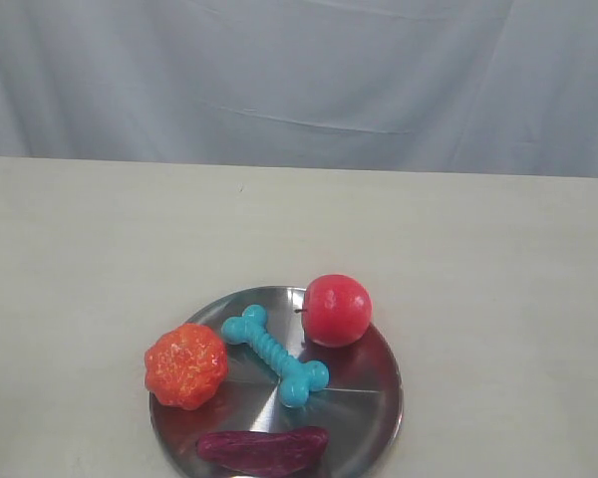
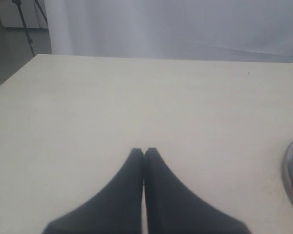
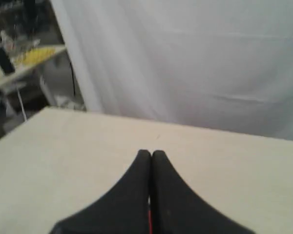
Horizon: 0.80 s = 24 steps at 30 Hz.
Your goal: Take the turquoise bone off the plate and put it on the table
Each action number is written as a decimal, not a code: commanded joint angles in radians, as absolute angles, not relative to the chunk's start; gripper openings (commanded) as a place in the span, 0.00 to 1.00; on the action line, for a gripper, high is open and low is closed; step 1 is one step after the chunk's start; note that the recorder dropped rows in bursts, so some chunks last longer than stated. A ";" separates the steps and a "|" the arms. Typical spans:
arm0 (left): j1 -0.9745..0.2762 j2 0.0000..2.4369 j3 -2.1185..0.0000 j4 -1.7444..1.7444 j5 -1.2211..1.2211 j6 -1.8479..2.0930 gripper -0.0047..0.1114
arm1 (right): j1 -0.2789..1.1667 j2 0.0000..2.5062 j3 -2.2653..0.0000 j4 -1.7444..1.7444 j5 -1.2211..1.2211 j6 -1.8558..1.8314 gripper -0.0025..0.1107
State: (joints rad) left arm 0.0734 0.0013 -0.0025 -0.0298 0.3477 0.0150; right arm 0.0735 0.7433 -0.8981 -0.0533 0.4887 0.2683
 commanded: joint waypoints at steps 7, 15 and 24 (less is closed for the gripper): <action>0.078 0.000 0.000 -0.032 0.342 0.011 0.04 | 0.214 1.219 -1.490 -0.015 1.095 -0.051 0.02; 0.078 0.000 0.000 -0.032 0.342 0.011 0.04 | 0.214 1.480 -1.754 0.000 1.221 -0.118 0.02; 0.078 0.000 0.000 -0.032 0.342 0.011 0.04 | 0.214 1.719 -1.783 0.000 1.221 -0.119 0.02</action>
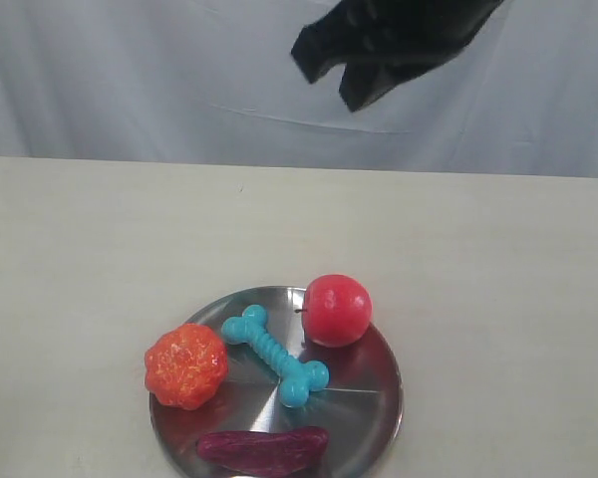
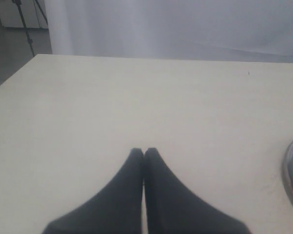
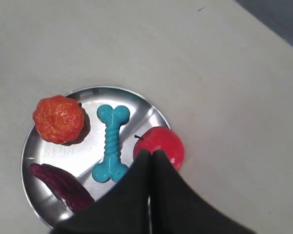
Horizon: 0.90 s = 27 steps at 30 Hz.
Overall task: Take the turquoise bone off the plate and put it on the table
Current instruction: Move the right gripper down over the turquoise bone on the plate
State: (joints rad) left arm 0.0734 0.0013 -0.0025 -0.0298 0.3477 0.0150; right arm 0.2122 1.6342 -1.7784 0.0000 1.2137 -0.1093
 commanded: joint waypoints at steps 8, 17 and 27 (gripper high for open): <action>0.078 0.000 0.000 -0.032 0.342 0.011 0.04 | 0.214 1.905 -1.783 0.026 1.221 -0.152 0.07; 0.078 0.000 0.000 -0.032 0.342 0.011 0.04 | 0.214 2.030 -1.783 0.119 1.184 -0.192 0.45; 0.078 0.000 0.000 -0.032 0.342 0.011 0.04 | 0.257 2.130 -1.783 0.133 1.122 -0.227 0.44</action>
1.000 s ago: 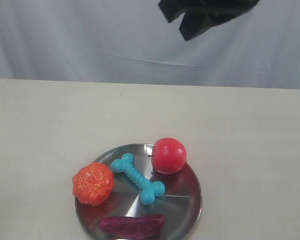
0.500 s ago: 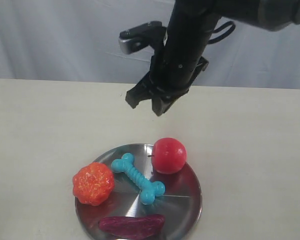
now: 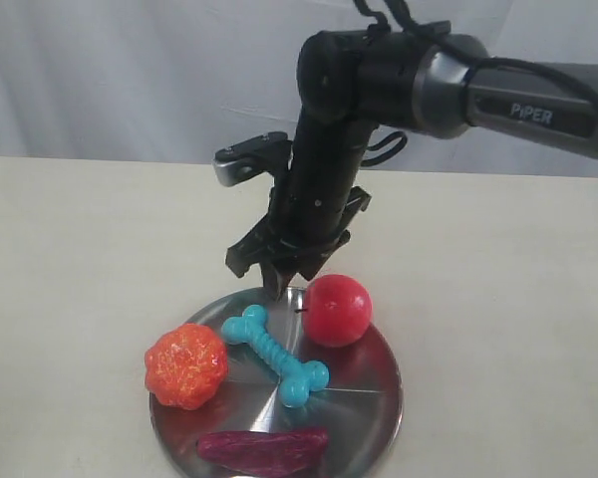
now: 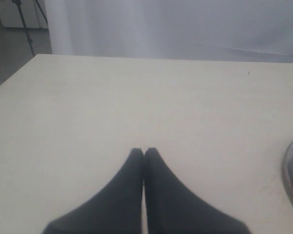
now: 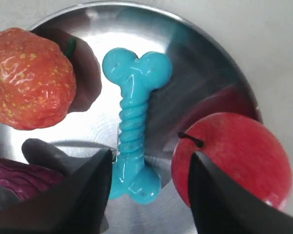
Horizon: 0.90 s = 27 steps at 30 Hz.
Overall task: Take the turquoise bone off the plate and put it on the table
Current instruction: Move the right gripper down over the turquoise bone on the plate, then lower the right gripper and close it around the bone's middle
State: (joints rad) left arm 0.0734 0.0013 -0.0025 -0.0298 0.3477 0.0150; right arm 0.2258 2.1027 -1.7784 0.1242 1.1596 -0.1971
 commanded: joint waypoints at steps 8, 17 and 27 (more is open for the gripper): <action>0.078 0.000 0.000 -0.032 0.342 0.011 0.04 | 0.322 2.190 -1.790 0.035 1.066 -0.193 0.44; 0.078 0.000 0.000 -0.032 0.342 0.011 0.04 | 0.320 2.226 -1.790 0.025 1.073 -0.168 0.44; 0.078 0.000 0.000 -0.032 0.342 0.011 0.04 | 0.320 2.273 -1.790 0.028 1.078 -0.170 0.44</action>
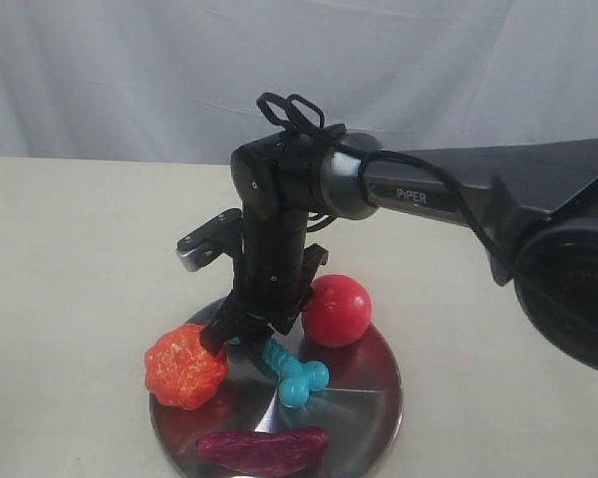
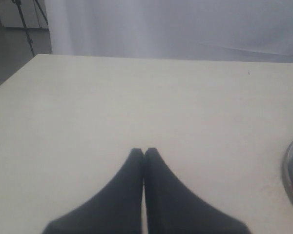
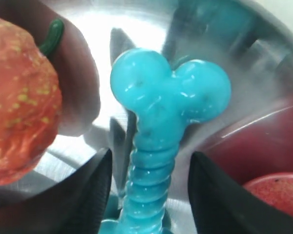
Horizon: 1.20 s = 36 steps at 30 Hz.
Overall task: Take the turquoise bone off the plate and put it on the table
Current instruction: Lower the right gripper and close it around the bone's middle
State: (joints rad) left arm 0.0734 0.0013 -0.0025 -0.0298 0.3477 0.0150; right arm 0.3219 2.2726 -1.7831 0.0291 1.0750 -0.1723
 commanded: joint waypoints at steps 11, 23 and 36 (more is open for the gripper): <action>0.078 0.000 0.000 -0.032 0.342 0.011 0.04 | 0.320 2.273 -1.790 0.057 1.074 -0.172 0.44; 0.078 0.000 0.000 -0.032 0.342 0.011 0.04 | 0.320 2.306 -1.790 0.053 1.072 -0.172 0.25; 0.078 0.000 0.000 -0.032 0.342 0.011 0.04 | 0.320 2.259 -1.790 0.041 1.092 -0.155 0.02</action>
State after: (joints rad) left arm 0.0734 0.0013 -0.0025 -0.0298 0.3477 0.0150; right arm 0.3219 2.2946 -1.7870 0.0519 1.0766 -0.1634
